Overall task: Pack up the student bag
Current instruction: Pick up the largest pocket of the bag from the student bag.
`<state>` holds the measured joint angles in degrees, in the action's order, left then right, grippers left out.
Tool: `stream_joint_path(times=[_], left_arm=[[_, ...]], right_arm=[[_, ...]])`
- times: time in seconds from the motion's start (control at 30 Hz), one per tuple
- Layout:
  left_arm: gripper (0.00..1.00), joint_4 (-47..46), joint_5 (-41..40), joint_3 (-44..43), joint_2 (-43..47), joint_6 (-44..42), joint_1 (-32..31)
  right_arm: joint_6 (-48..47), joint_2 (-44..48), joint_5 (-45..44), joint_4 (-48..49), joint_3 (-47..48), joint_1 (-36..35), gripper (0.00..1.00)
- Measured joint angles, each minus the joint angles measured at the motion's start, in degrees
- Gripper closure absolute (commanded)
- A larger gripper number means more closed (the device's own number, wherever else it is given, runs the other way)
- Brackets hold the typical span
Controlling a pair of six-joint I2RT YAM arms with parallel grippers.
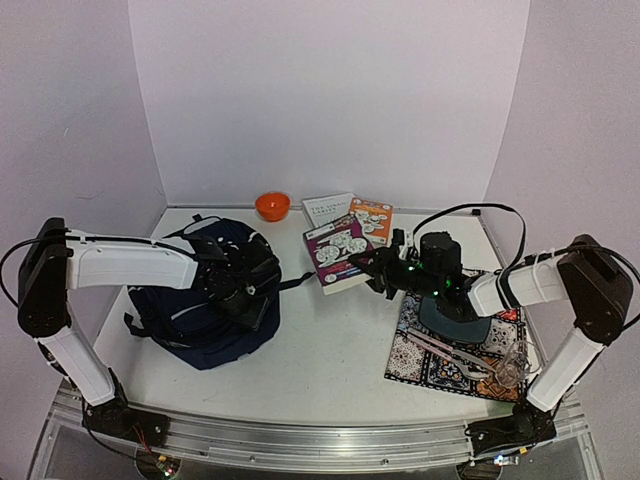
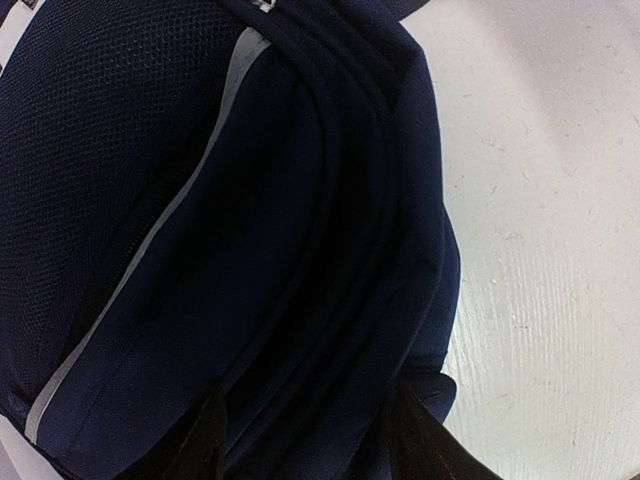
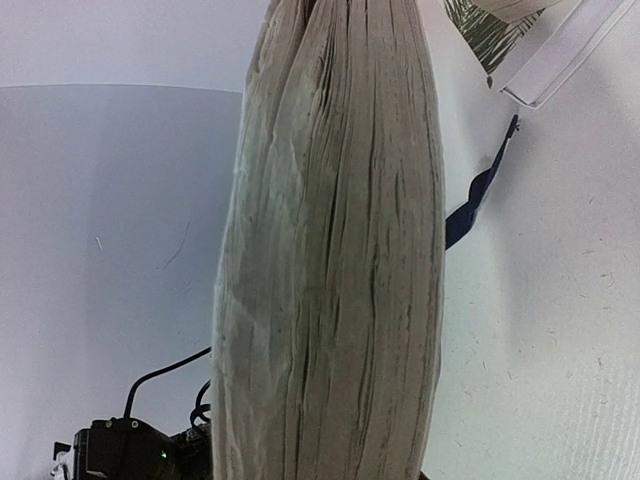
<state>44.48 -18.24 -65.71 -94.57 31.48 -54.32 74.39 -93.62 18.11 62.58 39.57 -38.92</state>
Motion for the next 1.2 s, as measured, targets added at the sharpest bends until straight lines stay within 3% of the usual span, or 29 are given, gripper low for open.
stream_joint_path(times=[0.3, 0.57, 0.97, 1.2], left_arm=[[0.99, 1.2, -1.4, -2.9, -2.7, -1.6, -0.1], [1.00, 4.0, -1.6, -6.3, -3.0, -2.7, -0.1], [1.00, 11.9, -7.1, -23.6, -3.1, -7.0, 0.5], [1.00, 15.7, -8.8, -30.7, -3.1, -9.9, 1.1]], right_arm=[[-1.0, 0.0, 1.6, -0.7, 0.0, 0.0, 1.00], [-2.9, 0.3, 4.9, -4.5, 0.5, 0.0, 1.00], [-4.8, 2.0, 12.9, -13.1, 2.9, -0.5, 1.00], [-3.7, -3.9, 15.8, -13.4, 10.2, -4.5, 1.00]])
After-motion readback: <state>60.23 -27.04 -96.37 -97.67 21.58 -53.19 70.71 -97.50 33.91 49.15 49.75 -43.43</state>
